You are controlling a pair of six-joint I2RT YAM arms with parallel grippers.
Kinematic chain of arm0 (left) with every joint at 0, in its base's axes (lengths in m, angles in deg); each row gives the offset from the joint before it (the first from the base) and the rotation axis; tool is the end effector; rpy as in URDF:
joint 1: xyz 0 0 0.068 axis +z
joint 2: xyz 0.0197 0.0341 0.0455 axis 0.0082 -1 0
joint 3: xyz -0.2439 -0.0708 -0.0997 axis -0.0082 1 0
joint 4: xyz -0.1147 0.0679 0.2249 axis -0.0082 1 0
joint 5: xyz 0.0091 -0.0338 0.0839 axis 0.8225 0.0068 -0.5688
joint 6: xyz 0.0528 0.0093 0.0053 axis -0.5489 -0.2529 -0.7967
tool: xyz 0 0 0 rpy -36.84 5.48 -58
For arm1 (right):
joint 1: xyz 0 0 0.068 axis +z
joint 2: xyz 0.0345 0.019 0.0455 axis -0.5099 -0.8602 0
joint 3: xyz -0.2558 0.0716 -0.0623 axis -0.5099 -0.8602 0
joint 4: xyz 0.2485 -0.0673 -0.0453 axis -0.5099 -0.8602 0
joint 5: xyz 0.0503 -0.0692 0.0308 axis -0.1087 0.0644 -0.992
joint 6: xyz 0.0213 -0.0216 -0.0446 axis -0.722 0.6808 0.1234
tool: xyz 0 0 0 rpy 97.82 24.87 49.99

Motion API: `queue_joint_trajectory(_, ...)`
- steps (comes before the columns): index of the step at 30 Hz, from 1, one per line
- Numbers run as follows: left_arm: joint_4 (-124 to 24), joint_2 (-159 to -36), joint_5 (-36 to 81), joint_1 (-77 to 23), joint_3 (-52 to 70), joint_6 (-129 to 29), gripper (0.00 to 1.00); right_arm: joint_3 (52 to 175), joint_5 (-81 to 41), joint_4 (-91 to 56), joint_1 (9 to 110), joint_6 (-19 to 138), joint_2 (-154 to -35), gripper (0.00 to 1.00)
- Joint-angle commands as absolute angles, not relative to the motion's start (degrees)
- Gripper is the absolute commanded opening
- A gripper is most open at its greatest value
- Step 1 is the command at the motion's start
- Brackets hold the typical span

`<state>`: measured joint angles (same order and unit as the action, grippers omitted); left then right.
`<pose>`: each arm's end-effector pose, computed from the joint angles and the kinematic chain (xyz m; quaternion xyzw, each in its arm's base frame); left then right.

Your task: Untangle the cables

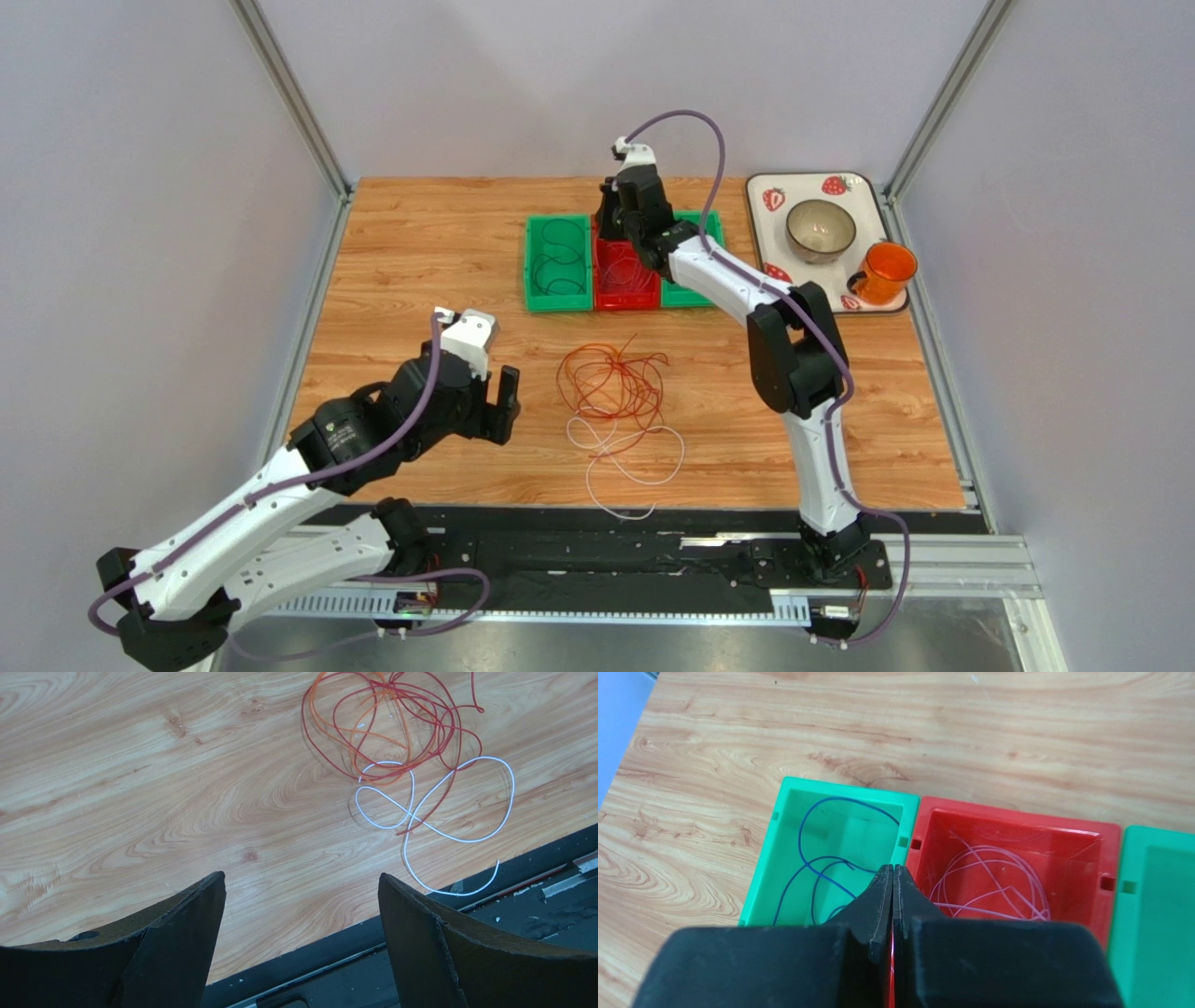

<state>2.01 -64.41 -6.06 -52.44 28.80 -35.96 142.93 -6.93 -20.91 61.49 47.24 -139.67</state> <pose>0.0948 -0.1008 0.3235 0.1333 0.8847 -0.1342 0.4261 0.4524 0.2660 0.2498 -0.0585 0.8404 0.1900 0.5043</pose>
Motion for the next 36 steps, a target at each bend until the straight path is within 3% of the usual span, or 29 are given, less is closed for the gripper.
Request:
queue_joint_trajectory(1,0.70,-64.73,-6.18,-52.15,28.31,-36.63,0.88,145.26,-8.52,-22.65,61.16,44.10,-141.01,0.00)
queue_joint_trajectory(8,0.79,-64.55,-6.36,-52.15,28.23,-36.72,0.88,140.16,-4.39,-22.83,59.84,41.90,-140.48,0.00)
queue_joint_trajectory(23,0.88,-62.35,-6.53,-52.15,28.40,-36.46,0.87,142.62,-4.21,-25.73,59.22,41.10,-143.56,0.00)
queue_joint_trajectory(29,0.88,-62.36,-6.36,-52.15,28.31,-36.54,0.87,141.21,-11.23,-20.20,59.31,44.96,-140.22,0.00)
queue_joint_trajectory(31,0.70,-62.27,-5.92,-52.15,28.40,-36.54,0.87,142.44,-12.72,-20.72,59.49,46.20,-137.59,0.05)
queue_joint_trajectory(32,0.70,-62.27,-5.92,-52.15,28.40,-36.63,0.87,142.53,-13.69,-20.81,59.49,47.07,-136.45,0.20)
queue_joint_trajectory(34,0.52,-62.36,-5.74,-52.15,28.40,-36.72,0.87,142.53,-15.01,-20.81,59.49,47.87,-133.20,0.32)
queue_joint_trajectory(35,0.52,-62.44,-5.66,-52.15,28.40,-36.81,0.87,142.44,-15.72,-20.81,59.49,48.40,-132.23,0.46)
queue_joint_trajectory(36,0.52,-62.44,-5.57,-52.15,28.32,-36.81,0.88,142.01,-16.51,-20.81,59.49,48.49,-129.87,0.51)
